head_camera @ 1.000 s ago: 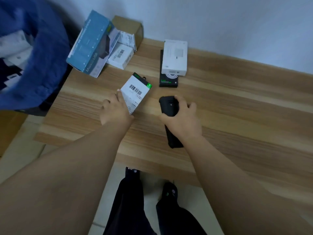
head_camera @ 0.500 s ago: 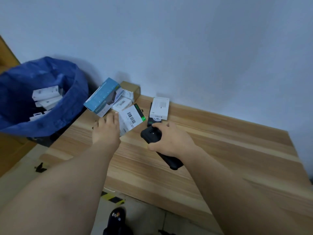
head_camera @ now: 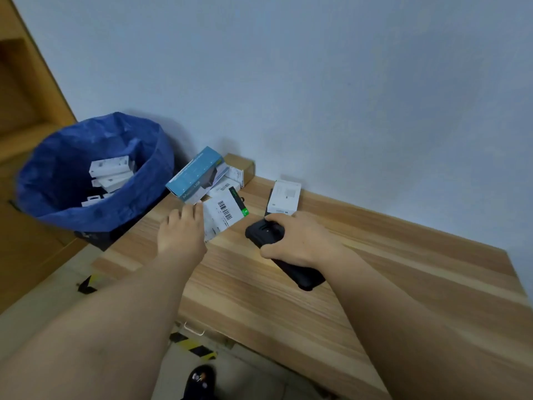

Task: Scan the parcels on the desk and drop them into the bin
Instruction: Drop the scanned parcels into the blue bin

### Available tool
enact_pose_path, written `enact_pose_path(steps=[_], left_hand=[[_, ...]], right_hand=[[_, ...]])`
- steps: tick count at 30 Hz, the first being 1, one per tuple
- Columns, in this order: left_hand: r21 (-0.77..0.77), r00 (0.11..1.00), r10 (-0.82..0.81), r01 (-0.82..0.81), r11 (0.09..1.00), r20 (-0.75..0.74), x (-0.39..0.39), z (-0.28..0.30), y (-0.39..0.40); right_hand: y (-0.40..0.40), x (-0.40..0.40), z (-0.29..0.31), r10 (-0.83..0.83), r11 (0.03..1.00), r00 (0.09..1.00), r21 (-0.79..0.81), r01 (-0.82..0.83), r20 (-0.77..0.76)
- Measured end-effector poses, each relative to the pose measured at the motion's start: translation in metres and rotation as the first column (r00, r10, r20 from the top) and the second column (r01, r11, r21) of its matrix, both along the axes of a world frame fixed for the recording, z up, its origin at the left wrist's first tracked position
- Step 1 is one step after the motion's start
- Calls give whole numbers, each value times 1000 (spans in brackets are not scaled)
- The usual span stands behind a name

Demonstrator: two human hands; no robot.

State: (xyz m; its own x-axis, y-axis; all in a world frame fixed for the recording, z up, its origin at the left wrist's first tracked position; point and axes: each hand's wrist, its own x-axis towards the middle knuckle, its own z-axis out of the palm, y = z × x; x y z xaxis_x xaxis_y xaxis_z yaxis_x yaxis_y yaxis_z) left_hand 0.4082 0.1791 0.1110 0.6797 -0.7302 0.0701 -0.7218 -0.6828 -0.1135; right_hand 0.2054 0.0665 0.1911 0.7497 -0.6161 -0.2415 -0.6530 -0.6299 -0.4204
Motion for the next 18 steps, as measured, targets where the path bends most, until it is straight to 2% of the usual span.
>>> enact_pose_path(steps=[6,12,15,18], left_hand=[[-200,915,276,-341,919,-293,6,21,19],[-318,825,403,-535,783,-395,29,38,63],[-379,784,452,-607,698,-424,47,42,101],[-425,756,498,-652,627,-425,71,43,149]], right_hand=[[17,41,1,-97,988,968,141,65,232],[60,106,-6,-185,973,890,205,106,417],[87,142,-8,-206,959,871,269,90,446],[121,187,-12,-180,961,876,268,61,448]])
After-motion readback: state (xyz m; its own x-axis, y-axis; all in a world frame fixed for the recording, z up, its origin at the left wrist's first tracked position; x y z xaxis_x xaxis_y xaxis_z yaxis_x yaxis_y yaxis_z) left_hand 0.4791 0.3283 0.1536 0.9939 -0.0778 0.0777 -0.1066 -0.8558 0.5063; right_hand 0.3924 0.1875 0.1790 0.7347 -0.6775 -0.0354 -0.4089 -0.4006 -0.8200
